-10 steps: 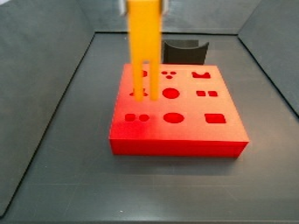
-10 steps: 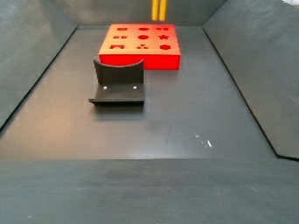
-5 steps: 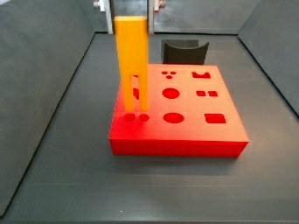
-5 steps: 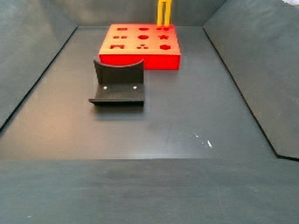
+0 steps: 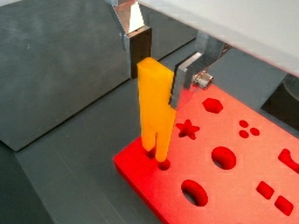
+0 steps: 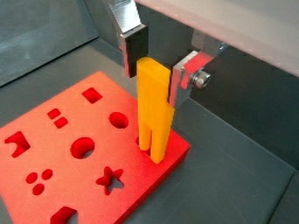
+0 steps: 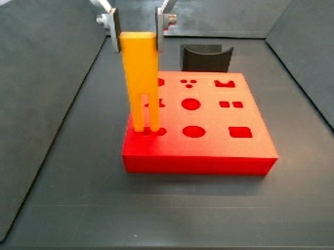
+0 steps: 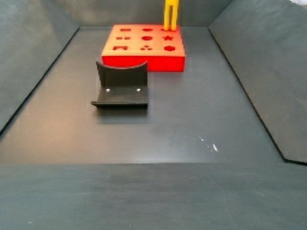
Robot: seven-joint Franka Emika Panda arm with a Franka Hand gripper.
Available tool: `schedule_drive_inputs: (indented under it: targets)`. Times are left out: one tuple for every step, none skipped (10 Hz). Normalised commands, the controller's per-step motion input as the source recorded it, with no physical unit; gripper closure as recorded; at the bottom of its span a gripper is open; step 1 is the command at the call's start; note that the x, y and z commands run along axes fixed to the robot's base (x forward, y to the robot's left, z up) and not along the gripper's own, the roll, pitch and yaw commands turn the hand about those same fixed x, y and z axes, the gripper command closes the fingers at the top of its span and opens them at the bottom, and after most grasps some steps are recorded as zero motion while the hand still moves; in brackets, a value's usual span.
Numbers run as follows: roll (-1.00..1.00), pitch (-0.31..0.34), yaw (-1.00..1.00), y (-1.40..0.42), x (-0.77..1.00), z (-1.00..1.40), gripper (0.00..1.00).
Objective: Insert the square-circle object.
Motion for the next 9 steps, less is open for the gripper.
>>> schedule_drive_inputs:
  targets:
    - [0.0, 0.0, 0.0, -0.08, 0.1, -0.01, 1.0]
    - [0.0, 0.0, 0.0, -0.03, 0.18, -0.05, 1.0]
    - [0.0, 0.0, 0.0, 0.0, 0.08, -0.12, 1.0]
    - [0.0, 0.0, 0.0, 0.0, 0.11, -0.12, 1.0]
    - [0.0, 0.0, 0.01, 0.0, 0.28, -0.1, 1.0]
    - [0.0, 0.0, 0.01, 0.0, 0.23, -0.11, 1.0]
    - [0.0, 0.0, 0.0, 0.0, 0.18, -0.13, 1.0]
    - [0.0, 0.0, 0.0, 0.0, 0.05, -0.11, 1.0]
    - [0.0, 0.0, 0.0, 0.0, 0.0, -0.08, 1.0]
